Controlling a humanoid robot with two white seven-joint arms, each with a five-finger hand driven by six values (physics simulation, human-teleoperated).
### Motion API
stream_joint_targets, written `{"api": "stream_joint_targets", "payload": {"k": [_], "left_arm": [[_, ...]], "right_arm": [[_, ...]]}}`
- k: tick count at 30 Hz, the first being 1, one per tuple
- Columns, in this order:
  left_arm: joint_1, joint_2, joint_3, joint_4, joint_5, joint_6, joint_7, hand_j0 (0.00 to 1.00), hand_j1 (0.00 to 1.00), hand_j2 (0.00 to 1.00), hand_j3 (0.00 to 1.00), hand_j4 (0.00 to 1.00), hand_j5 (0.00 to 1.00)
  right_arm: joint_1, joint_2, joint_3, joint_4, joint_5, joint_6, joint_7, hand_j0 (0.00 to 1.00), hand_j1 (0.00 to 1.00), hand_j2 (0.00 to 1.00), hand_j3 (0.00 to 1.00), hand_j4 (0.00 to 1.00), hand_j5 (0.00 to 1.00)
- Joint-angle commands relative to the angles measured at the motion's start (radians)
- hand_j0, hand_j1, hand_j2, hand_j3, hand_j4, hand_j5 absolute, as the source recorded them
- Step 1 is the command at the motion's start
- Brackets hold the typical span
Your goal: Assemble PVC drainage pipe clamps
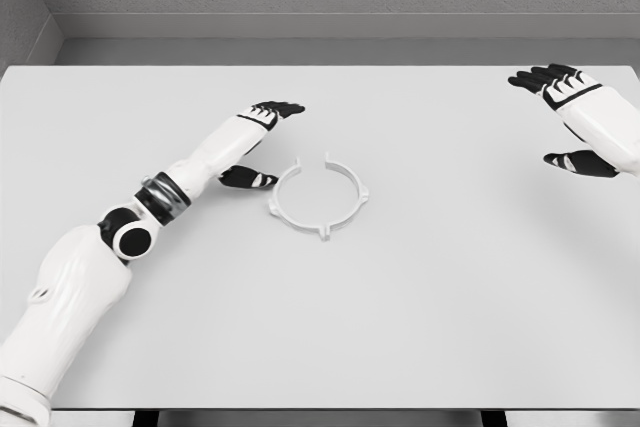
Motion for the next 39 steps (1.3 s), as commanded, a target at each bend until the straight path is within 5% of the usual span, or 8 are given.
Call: {"api": "stream_joint_targets", "payload": {"k": [1, 4, 5, 7, 8, 22, 23, 39], "left_arm": [[0.0, -0.008, 0.004, -0.001, 0.009, 0.0, 0.0, 1.0, 1.0, 1.0, 1.0, 1.0, 1.0], [-0.002, -0.005, 0.015, 0.004, 0.015, 0.0, 0.0, 1.0, 1.0, 1.0, 1.0, 1.0, 1.0], [-0.006, 0.006, 0.067, 0.002, 0.024, 0.0, 0.002, 1.0, 1.0, 1.0, 1.0, 1.0, 1.0], [-0.006, 0.006, 0.067, 0.002, 0.024, 0.0, 0.002, 1.0, 1.0, 1.0, 1.0, 1.0, 1.0], [-0.005, 0.08, 0.064, -0.008, 0.076, 0.0, 0.002, 1.0, 1.0, 1.0, 1.0, 1.0, 1.0], [-0.005, 0.08, 0.064, -0.008, 0.076, 0.0, 0.002, 1.0, 1.0, 1.0, 1.0, 1.0, 1.0], [0.176, 0.242, -0.065, -0.372, 0.101, 0.0, 0.002, 1.0, 1.0, 1.0, 1.0, 1.0, 1.0], [0.175, 0.244, -0.049, -0.363, 0.093, 0.0, 0.002, 1.0, 1.0, 1.0, 1.0, 1.0, 1.0]], "right_arm": [[0.0, 0.0, 0.008, -0.008, -0.007, 0.002, -0.001, 1.0, 1.0, 1.0, 1.0, 1.0, 1.0], [0.0, 0.0, 0.008, -0.022, -0.007, 0.002, -0.001, 1.0, 1.0, 1.0, 1.0, 1.0, 1.0], [0.002, 0.0, 0.009, -0.036, -0.007, 0.002, -0.001, 1.0, 1.0, 1.0, 1.0, 1.0, 1.0], [0.002, 0.0, 0.009, -0.036, -0.007, 0.002, -0.001, 1.0, 1.0, 1.0, 1.0, 1.0, 1.0], [0.002, 0.001, 0.023, -0.036, -0.007, 0.002, -0.001, 1.0, 1.0, 1.0, 1.0, 1.0, 1.0], [0.002, 0.001, 0.023, -0.036, -0.007, 0.002, -0.001, 1.0, 1.0, 1.0, 1.0, 1.0, 1.0], [0.003, -0.005, 0.046, -0.034, -0.001, 0.002, -0.001, 1.0, 1.0, 1.0, 1.0, 1.0, 1.0], [0.005, -0.005, 0.045, -0.034, -0.001, 0.002, 0.001, 1.0, 1.0, 1.0, 1.0, 1.0, 1.0]]}}
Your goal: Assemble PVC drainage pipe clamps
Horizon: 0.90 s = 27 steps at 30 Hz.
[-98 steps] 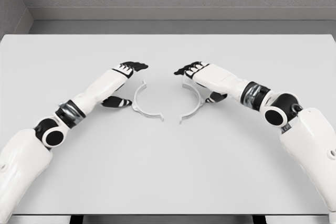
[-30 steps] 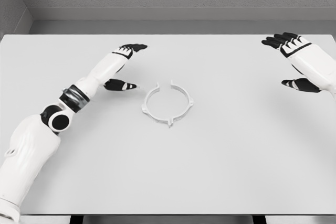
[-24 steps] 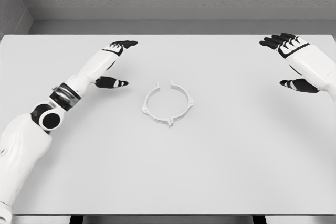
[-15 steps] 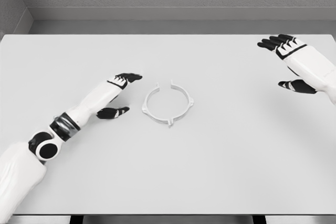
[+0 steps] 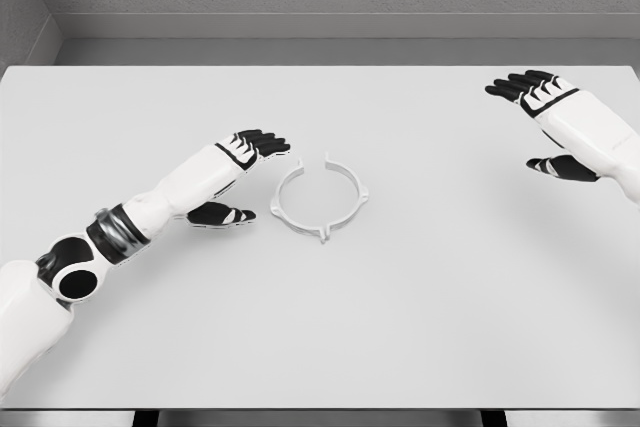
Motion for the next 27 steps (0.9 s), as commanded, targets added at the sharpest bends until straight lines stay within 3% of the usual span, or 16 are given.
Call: {"api": "stream_joint_targets", "payload": {"k": [1, 4, 5, 7, 20, 27], "left_arm": [[0.0, -0.007, 0.002, 0.01, -0.001, 0.0, 0.001, 1.0, 1.0, 1.0, 1.0, 1.0, 1.0], [0.0, -0.007, 0.002, 0.01, -0.001, 0.0, 0.001, 1.0, 1.0, 1.0, 1.0, 1.0, 1.0], [-0.032, -0.028, -0.002, 0.061, -0.004, 0.0, 0.001, 1.0, 1.0, 1.0, 1.0, 1.0, 1.0], [-0.04, -0.04, -0.002, 0.074, -0.004, 0.0, 0.001, 1.0, 1.0, 1.0, 1.0, 1.0, 1.0], [-0.046, -0.074, -0.01, 0.076, -0.007, 0.0, 0.001, 1.0, 1.0, 1.0, 1.0, 1.0, 1.0], [-0.049, -0.105, -0.016, 0.119, -0.015, 0.0, -0.001, 1.0, 1.0, 1.0, 1.0, 1.0, 1.0]], "right_arm": [[0.0, -0.001, -0.001, 0.001, -0.007, 0.002, -0.001, 1.0, 1.0, 1.0, 1.0, 1.0, 1.0], [0.0, -0.001, -0.001, 0.001, -0.007, 0.002, -0.001, 1.0, 1.0, 1.0, 1.0, 1.0, 1.0], [-0.003, -0.001, -0.001, 0.005, -0.007, 0.002, -0.002, 1.0, 1.0, 1.0, 1.0, 1.0, 1.0], [-0.003, -0.001, -0.001, 0.005, -0.007, 0.002, -0.002, 1.0, 1.0, 1.0, 1.0, 1.0, 1.0], [-0.003, -0.001, -0.001, 0.004, -0.007, 0.002, -0.001, 1.0, 1.0, 1.0, 1.0, 1.0, 1.0], [-0.003, -0.001, -0.001, 0.004, -0.007, 0.002, -0.001, 1.0, 1.0, 1.0, 1.0, 1.0, 1.0]]}}
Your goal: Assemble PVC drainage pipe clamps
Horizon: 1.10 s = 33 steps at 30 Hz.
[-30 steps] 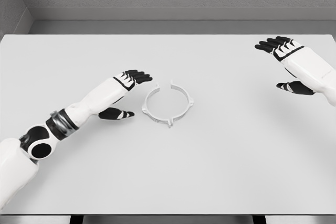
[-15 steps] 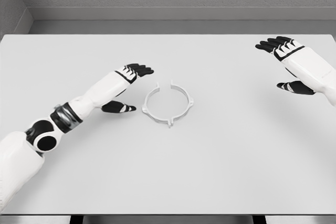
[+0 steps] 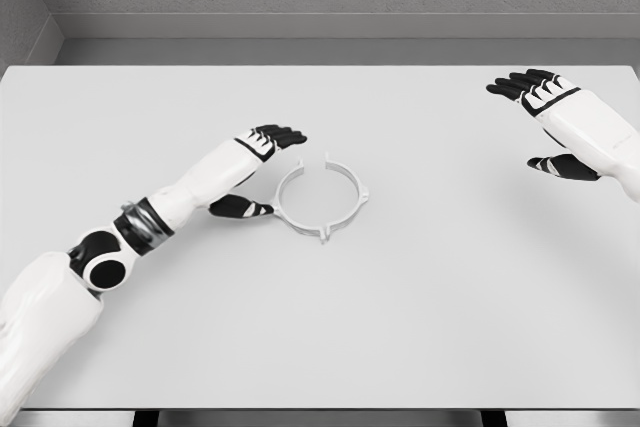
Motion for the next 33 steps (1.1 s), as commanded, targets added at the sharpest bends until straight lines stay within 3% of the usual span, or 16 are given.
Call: {"api": "stream_joint_targets", "payload": {"k": [1, 18, 33], "left_arm": [[0.0, -0.007, -0.001, 0.013, 0.003, 0.0, 0.0, 1.0, 1.0, 1.0, 1.0, 1.0, 1.0], [-0.011, -0.027, 0.001, 0.071, 0.003, 0.0, 0.0, 1.0, 1.0, 1.0, 1.0, 1.0, 1.0], [-0.009, -0.056, 0.001, 0.07, -0.005, 0.0, 0.0, 1.0, 1.0, 1.0, 1.0, 1.0, 1.0]], "right_arm": [[0.0, -0.001, 0.0, 0.0, -0.007, 0.002, 0.0, 1.0, 1.0, 1.0, 1.0, 1.0, 1.0], [0.0, 0.001, 0.001, -0.003, -0.01, 0.002, 0.0, 1.0, 1.0, 1.0, 1.0, 1.0, 1.0], [0.002, 0.002, 0.003, -0.005, -0.011, 0.002, -0.002, 1.0, 1.0, 1.0, 1.0, 1.0, 1.0]]}}
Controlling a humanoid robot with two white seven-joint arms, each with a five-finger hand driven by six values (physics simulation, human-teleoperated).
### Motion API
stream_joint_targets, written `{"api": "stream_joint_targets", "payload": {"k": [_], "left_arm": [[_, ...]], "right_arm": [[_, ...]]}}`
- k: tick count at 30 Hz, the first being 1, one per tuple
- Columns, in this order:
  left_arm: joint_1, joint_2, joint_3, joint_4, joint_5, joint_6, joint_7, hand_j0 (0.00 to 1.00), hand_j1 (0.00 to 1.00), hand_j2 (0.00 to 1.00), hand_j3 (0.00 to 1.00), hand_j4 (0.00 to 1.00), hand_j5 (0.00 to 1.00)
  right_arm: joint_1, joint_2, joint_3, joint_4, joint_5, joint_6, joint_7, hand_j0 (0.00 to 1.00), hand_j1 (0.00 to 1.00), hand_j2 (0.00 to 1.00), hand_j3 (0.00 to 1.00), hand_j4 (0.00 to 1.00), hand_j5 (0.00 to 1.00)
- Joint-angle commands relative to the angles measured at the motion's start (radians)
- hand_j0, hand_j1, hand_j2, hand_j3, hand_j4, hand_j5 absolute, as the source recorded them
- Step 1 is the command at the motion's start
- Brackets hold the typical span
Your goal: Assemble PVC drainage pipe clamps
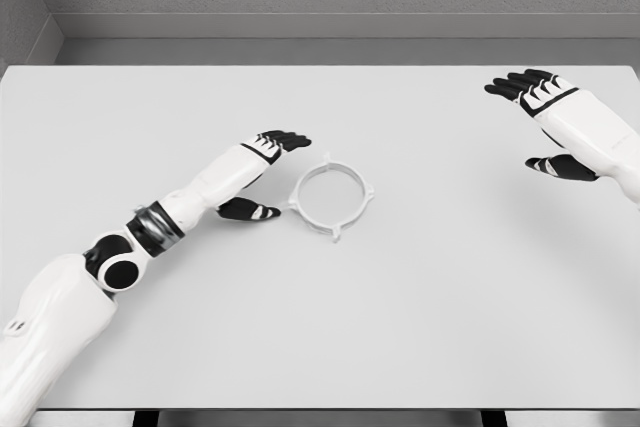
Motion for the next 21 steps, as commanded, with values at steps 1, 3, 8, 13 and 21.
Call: {"api": "stream_joint_targets", "payload": {"k": [1, 3, 8, 13, 21], "left_arm": [[0.0, -0.005, 0.001, 0.001, 0.002, 0.0, 0.001, 1.0, 1.0, 1.0, 1.0, 1.0, 1.0], [0.002, -0.011, 0.002, 0.001, 0.002, 0.0, 0.001, 1.0, 1.0, 1.0, 1.0, 1.0, 1.0], [0.0, 0.012, 0.031, 0.001, 0.007, 0.0, 0.001, 1.0, 1.0, 1.0, 1.0, 1.0, 1.0], [0.003, 0.139, 0.088, -0.008, 0.02, 0.0, 0.002, 1.0, 1.0, 1.0, 1.0, 1.0, 1.0], [0.012, 0.348, 0.208, 0.008, 0.02, 0.0, 0.002, 1.0, 1.0, 1.0, 1.0, 1.0, 1.0]], "right_arm": [[0.0, -0.001, -0.001, 0.0, -0.007, 0.002, 0.0, 1.0, 1.0, 1.0, 1.0, 1.0, 1.0], [0.0, -0.001, -0.001, 0.0, -0.007, 0.002, 0.0, 1.0, 1.0, 1.0, 1.0, 1.0, 1.0], [0.0, -0.001, -0.001, 0.0, -0.007, 0.002, 0.0, 1.0, 1.0, 1.0, 1.0, 1.0, 1.0], [0.0, 0.001, 0.001, -0.002, -0.007, 0.002, -0.001, 1.0, 1.0, 1.0, 1.0, 1.0, 1.0], [0.0, 0.001, 0.001, -0.002, -0.009, 0.002, 0.0, 1.0, 1.0, 1.0, 1.0, 1.0, 1.0]]}}
